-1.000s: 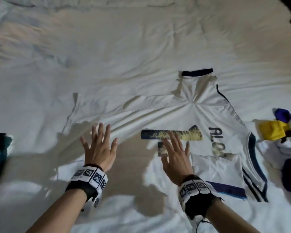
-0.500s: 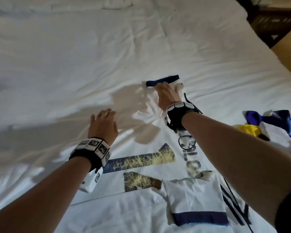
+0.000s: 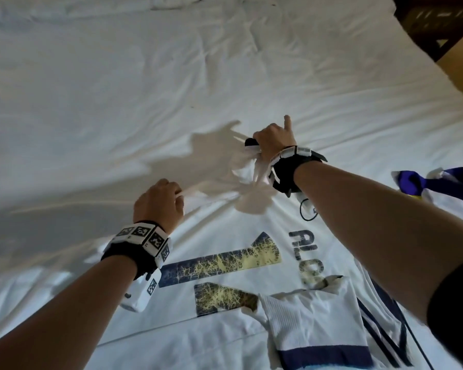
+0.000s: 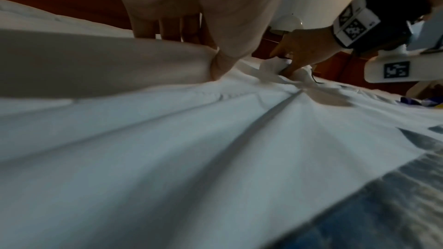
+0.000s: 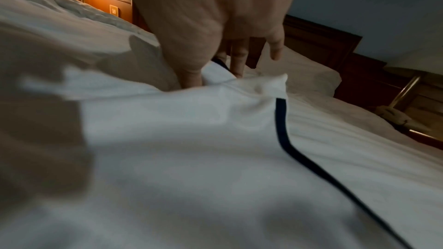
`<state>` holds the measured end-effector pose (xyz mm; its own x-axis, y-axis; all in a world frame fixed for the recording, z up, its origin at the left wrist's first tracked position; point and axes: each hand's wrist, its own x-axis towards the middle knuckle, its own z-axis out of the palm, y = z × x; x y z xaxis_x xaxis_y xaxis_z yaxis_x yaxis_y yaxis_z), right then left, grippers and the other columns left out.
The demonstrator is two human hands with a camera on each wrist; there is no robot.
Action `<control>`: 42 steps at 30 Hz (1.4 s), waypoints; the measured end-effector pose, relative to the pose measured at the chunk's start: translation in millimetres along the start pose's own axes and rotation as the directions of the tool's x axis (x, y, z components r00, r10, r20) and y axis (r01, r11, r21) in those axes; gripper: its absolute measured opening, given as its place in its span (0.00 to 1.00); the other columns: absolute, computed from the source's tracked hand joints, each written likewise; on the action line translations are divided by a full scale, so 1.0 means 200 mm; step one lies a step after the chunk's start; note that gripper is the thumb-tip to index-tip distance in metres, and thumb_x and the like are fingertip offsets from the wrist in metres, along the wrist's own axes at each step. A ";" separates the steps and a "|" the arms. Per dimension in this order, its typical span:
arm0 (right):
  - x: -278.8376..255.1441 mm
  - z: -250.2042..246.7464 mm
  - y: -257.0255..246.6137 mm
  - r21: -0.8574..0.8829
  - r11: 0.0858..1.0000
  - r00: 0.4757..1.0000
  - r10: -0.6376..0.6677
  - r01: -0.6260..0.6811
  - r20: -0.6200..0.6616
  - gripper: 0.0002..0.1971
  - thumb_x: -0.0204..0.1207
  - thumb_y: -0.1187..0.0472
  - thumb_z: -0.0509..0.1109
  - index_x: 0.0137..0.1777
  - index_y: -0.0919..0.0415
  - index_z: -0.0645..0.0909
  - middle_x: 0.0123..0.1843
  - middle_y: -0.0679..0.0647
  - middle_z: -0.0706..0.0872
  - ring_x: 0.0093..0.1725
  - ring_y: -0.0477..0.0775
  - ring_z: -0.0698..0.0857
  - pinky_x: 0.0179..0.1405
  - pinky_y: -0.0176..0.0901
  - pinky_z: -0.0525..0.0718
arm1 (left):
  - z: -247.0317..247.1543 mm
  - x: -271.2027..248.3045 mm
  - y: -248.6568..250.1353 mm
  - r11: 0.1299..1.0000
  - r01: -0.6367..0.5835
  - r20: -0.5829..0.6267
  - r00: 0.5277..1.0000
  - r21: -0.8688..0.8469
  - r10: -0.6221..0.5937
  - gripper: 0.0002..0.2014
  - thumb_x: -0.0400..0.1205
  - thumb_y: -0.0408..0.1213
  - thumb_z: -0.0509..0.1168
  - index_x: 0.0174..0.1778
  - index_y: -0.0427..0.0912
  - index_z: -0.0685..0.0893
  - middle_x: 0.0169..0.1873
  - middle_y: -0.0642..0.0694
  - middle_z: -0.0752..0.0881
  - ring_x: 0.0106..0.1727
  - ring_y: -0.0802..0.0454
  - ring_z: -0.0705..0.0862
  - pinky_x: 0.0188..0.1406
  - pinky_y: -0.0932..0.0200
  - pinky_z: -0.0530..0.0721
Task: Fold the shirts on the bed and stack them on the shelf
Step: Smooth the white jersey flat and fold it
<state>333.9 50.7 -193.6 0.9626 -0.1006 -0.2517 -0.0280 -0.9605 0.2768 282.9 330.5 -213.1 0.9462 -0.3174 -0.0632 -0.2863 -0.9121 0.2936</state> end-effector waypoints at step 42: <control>-1.75 0.35 -0.04 0.350 0.931 0.975 0.027 -0.106 0.222 0.11 0.66 0.57 0.68 0.50 0.49 0.79 0.49 0.47 0.85 0.52 0.56 0.83 0.59 0.54 0.73 | 0.36 -0.99 0.64 0.873 -0.455 -0.002 0.887 -0.175 0.462 0.16 0.58 0.38 0.77 0.41 0.49 0.87 0.41 0.57 0.85 0.49 0.50 0.77 0.50 0.50 0.70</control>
<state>-21.5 75.6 -172.5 0.8776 -0.1816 -0.4437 -0.2222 -0.9741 -0.0408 47.9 257.2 -231.2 0.7071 -0.7025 0.0814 -0.6543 -0.6062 0.4522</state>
